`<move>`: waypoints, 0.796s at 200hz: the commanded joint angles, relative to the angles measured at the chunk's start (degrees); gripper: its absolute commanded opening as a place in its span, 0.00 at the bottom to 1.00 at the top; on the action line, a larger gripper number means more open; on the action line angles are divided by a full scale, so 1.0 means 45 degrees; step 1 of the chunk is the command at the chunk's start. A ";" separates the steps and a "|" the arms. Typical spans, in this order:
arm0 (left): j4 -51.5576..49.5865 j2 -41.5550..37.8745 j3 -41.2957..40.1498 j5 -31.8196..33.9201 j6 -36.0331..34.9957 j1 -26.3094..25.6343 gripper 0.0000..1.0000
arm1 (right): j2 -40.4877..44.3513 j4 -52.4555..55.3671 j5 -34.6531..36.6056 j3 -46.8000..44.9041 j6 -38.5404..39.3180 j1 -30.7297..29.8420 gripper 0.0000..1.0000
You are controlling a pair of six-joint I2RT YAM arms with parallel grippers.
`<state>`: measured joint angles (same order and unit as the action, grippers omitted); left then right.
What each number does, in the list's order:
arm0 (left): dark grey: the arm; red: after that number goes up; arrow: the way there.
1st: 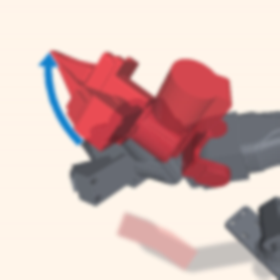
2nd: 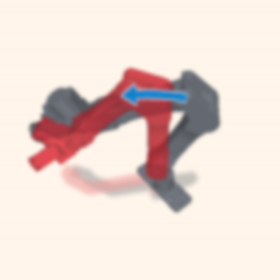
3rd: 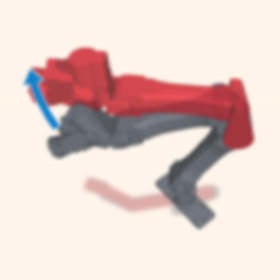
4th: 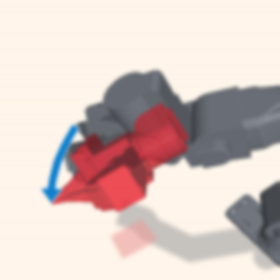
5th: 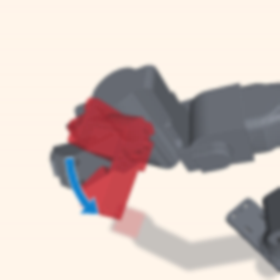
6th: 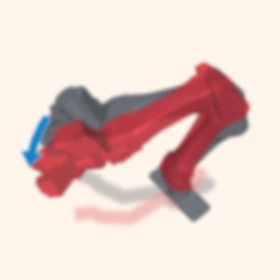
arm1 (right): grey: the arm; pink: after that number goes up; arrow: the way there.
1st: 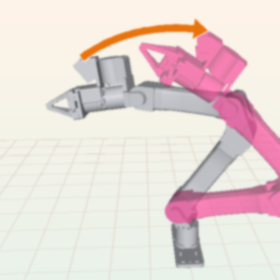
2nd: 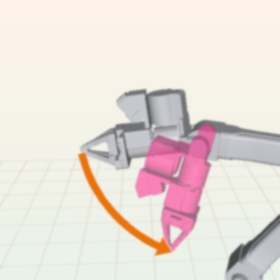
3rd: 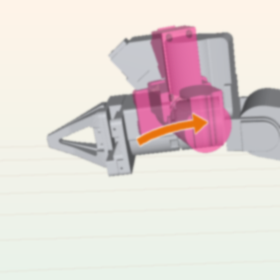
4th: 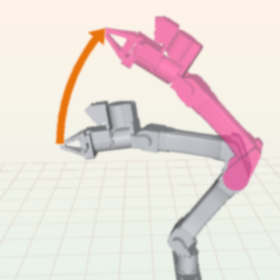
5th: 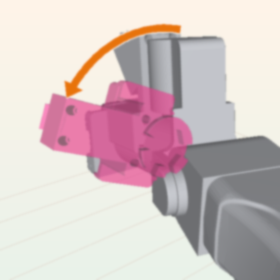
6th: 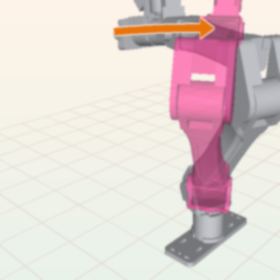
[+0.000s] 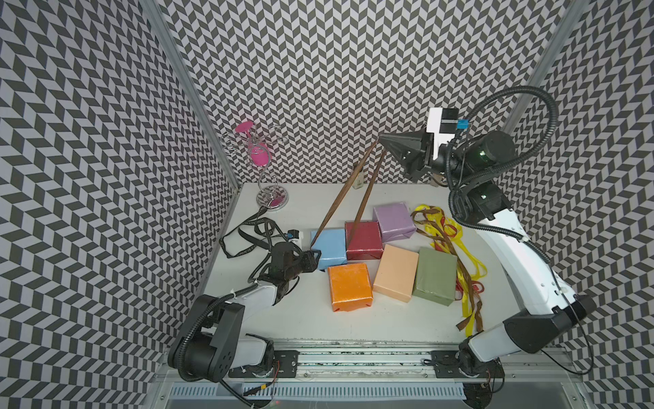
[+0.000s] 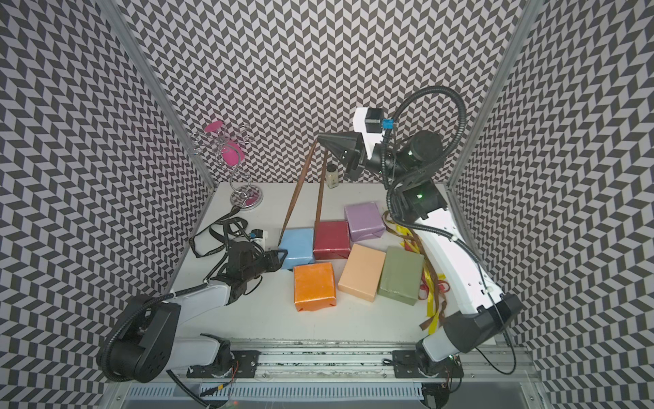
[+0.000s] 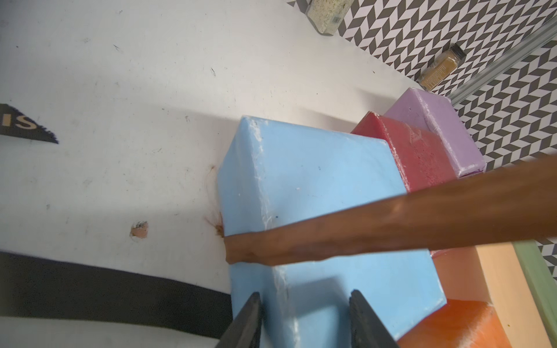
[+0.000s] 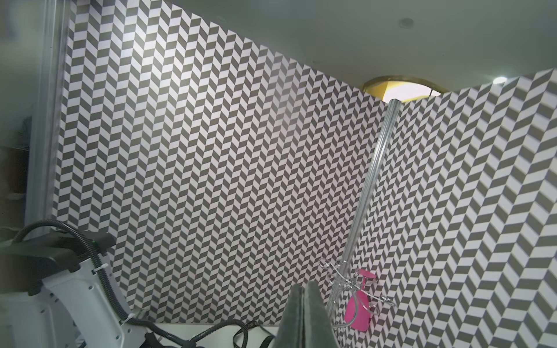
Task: Untie the ribbon bows on the gift boxes
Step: Pull the ribbon from the gift box.
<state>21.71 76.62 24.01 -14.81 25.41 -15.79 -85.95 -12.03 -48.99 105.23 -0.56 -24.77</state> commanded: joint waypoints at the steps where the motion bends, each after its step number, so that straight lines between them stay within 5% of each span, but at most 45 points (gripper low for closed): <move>1: -0.0411 0.0244 -0.0251 0.0221 -0.0079 -0.0104 0.47 | 0.1146 -0.0570 0.1508 0.0424 0.1308 0.0171 0.00; 159: -0.0587 0.0417 -0.0226 0.0437 -0.0236 -0.0104 0.47 | 0.4905 0.0456 0.6317 0.0497 0.5667 0.0438 0.00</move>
<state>22.06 76.97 24.01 -14.44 25.15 -15.79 -66.13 -9.47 -25.54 106.48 20.84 -23.05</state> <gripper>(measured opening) 0.475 0.048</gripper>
